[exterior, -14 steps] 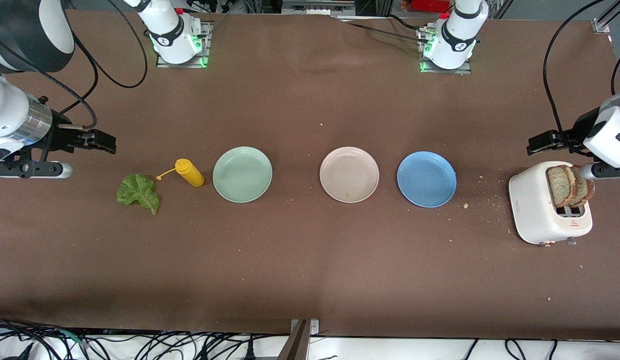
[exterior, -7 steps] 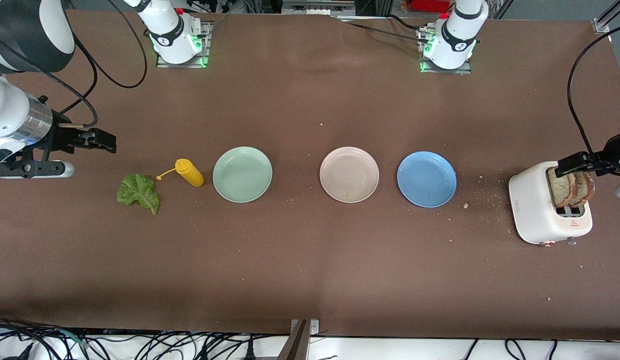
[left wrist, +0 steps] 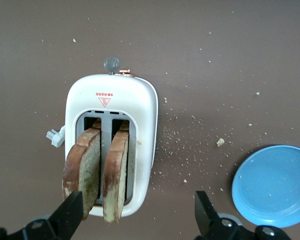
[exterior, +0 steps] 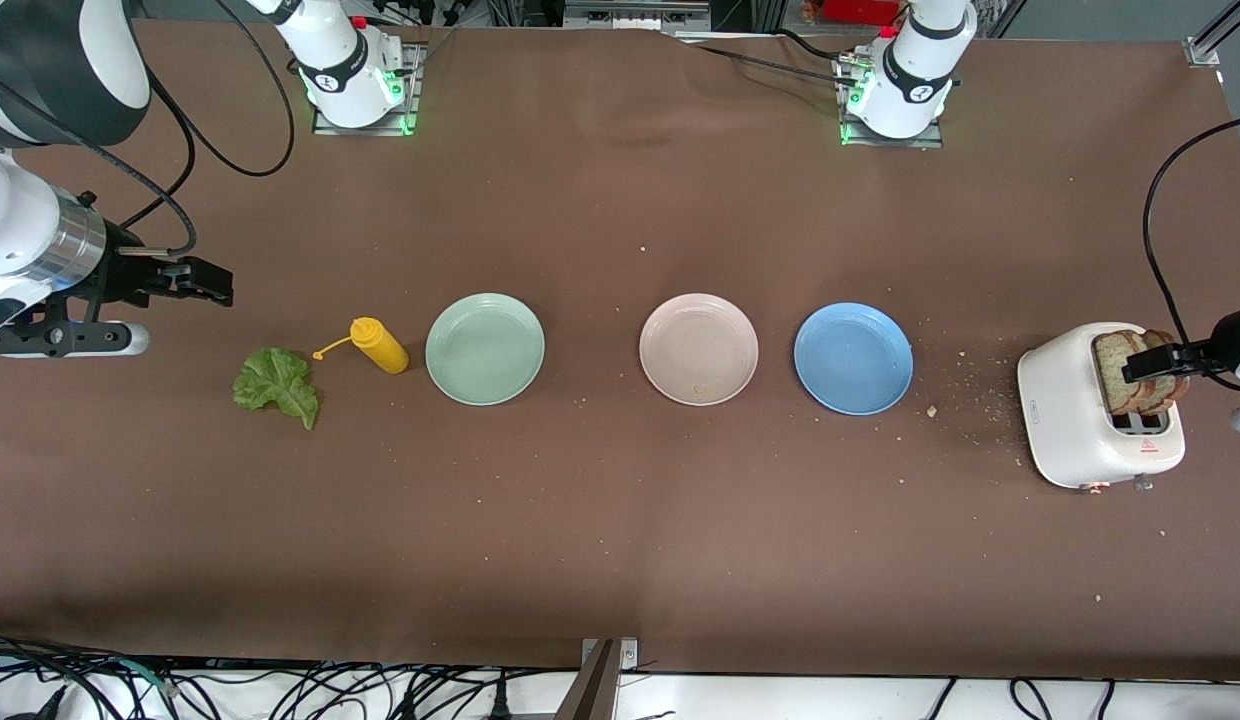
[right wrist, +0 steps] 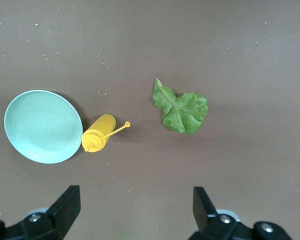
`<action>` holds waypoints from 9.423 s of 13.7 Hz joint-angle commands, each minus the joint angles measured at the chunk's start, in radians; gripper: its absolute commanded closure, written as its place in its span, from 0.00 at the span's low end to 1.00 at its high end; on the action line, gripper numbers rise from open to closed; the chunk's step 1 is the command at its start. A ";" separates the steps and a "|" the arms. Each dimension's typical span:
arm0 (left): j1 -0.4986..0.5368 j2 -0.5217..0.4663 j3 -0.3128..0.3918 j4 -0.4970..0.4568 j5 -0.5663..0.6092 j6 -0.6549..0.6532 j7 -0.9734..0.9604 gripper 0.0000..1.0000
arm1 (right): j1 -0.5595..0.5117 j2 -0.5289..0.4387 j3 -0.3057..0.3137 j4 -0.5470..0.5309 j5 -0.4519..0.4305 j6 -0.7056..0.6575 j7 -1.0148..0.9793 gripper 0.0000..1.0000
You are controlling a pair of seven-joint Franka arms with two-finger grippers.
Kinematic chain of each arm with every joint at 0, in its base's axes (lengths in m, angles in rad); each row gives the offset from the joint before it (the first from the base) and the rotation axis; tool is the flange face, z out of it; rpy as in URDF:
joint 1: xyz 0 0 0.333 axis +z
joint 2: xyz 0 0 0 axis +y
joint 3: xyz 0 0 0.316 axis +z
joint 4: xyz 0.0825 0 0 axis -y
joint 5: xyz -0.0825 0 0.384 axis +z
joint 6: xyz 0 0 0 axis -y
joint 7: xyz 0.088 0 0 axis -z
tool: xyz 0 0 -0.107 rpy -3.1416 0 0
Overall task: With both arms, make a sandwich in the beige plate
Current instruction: 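Move the left gripper down over the bread slice in the toaster, then grasp the bread slice with the left gripper while the right gripper reaches the bottle, then place the bread on the beige plate while the right gripper grasps the bottle, then release the bread and raise the left gripper while the right gripper lifts the bottle, then carry the yellow bottle with the right gripper over the bread on the beige plate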
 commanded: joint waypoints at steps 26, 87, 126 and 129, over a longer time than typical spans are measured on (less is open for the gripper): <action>-0.066 -0.077 -0.032 0.083 0.119 -0.294 0.004 1.00 | -0.155 0.081 -0.076 -0.188 0.656 0.069 -1.468 0.00; -0.367 0.196 -0.080 -0.175 -0.631 0.126 0.440 0.00 | -0.086 0.410 -0.135 -0.379 1.152 0.215 -2.237 1.00; -0.229 -0.364 -0.040 0.008 -0.134 -0.408 -0.016 0.00 | 1.032 0.623 -0.128 0.200 -0.574 0.322 -0.271 1.00; -0.239 -0.362 -0.043 0.014 -0.126 -0.394 -0.034 0.00 | 1.011 0.629 -0.170 0.207 -0.574 0.361 -0.349 1.00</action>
